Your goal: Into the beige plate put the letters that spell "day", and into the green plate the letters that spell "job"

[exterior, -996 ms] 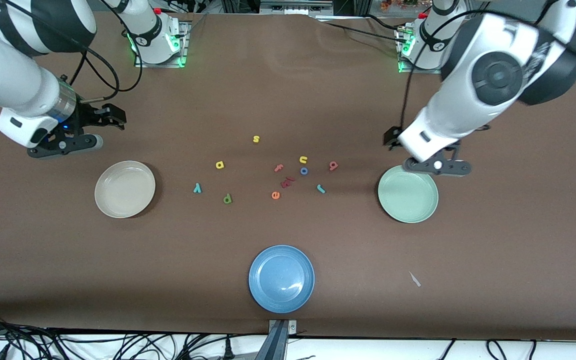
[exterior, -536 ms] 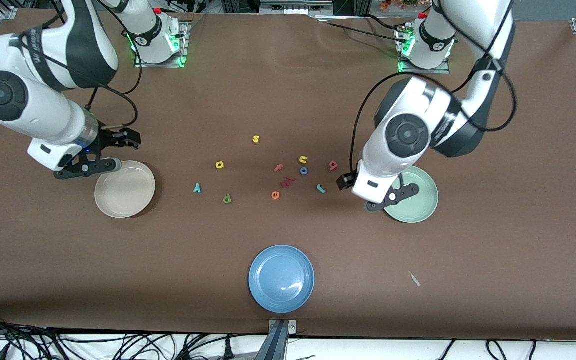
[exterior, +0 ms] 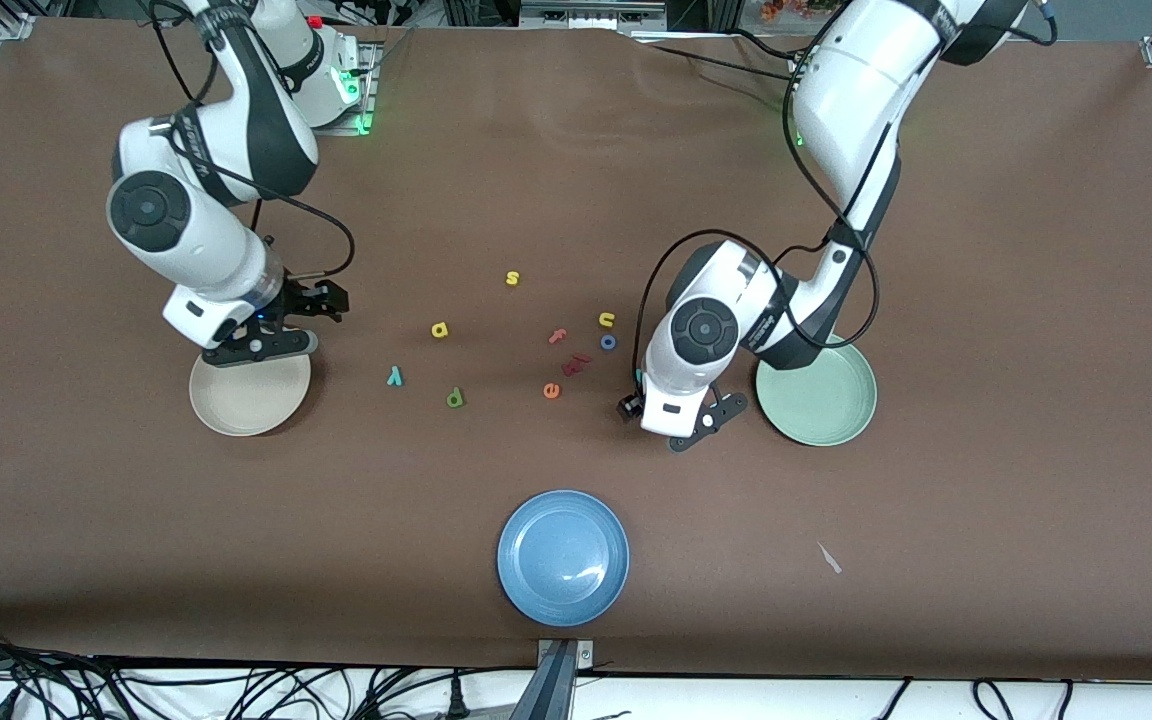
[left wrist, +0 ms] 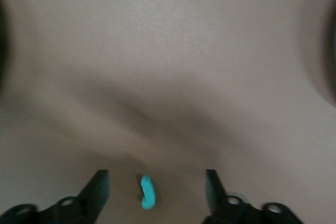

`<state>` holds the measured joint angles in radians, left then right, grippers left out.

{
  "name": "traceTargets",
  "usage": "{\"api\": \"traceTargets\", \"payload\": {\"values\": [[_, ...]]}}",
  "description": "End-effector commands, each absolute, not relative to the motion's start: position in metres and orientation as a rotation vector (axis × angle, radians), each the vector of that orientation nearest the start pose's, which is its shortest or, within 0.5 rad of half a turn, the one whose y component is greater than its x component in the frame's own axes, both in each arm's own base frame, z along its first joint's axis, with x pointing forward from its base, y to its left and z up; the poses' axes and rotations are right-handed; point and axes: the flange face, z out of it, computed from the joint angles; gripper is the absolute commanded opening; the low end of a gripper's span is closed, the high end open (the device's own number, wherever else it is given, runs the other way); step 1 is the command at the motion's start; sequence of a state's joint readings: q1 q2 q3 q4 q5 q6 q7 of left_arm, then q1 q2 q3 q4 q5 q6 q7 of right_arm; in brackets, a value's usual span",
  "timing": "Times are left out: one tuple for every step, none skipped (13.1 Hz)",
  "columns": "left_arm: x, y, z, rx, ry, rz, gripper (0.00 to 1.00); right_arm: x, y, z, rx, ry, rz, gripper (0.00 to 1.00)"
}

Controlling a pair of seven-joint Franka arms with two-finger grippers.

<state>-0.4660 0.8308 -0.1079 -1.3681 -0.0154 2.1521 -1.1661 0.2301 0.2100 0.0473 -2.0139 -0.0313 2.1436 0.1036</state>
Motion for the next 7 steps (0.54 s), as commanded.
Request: {"api": "traceTargets", "payload": {"values": [[0.619, -0.385, 0.202, -2.959, -1.052, 0.166, 0.52, 0.567, 0.172, 0.298, -3.141, -0.298, 0.074, 1.00], [0.612, -0.394, 0.195, -2.943, -1.069, 0.177, 0.49, 0.570, 0.174, 0.282, -3.139, -0.290, 0.062, 1.00], [0.607, -0.402, 0.195, -2.944, -1.064, 0.176, 0.46, 0.572, 0.179, 0.265, -3.133, -0.300, 0.039, 1.00], [0.606, -0.401, 0.194, -2.939, -1.066, 0.182, 0.45, 0.573, 0.181, 0.249, -3.129, -0.297, 0.028, 1.00], [0.605, -0.403, 0.194, -2.934, -1.069, 0.186, 0.43, 0.574, 0.186, 0.237, -3.125, -0.306, 0.015, 1.00], [0.600, -0.403, 0.189, -2.914, -1.089, 0.198, 0.43, 0.575, 0.189, 0.227, -3.125, -0.275, 0.006, 1.00], [0.587, -0.409, 0.180, -2.898, -1.068, 0.215, 0.42, 0.575, 0.194, 0.221, -3.128, -0.222, 0.001, 1.00]]}}
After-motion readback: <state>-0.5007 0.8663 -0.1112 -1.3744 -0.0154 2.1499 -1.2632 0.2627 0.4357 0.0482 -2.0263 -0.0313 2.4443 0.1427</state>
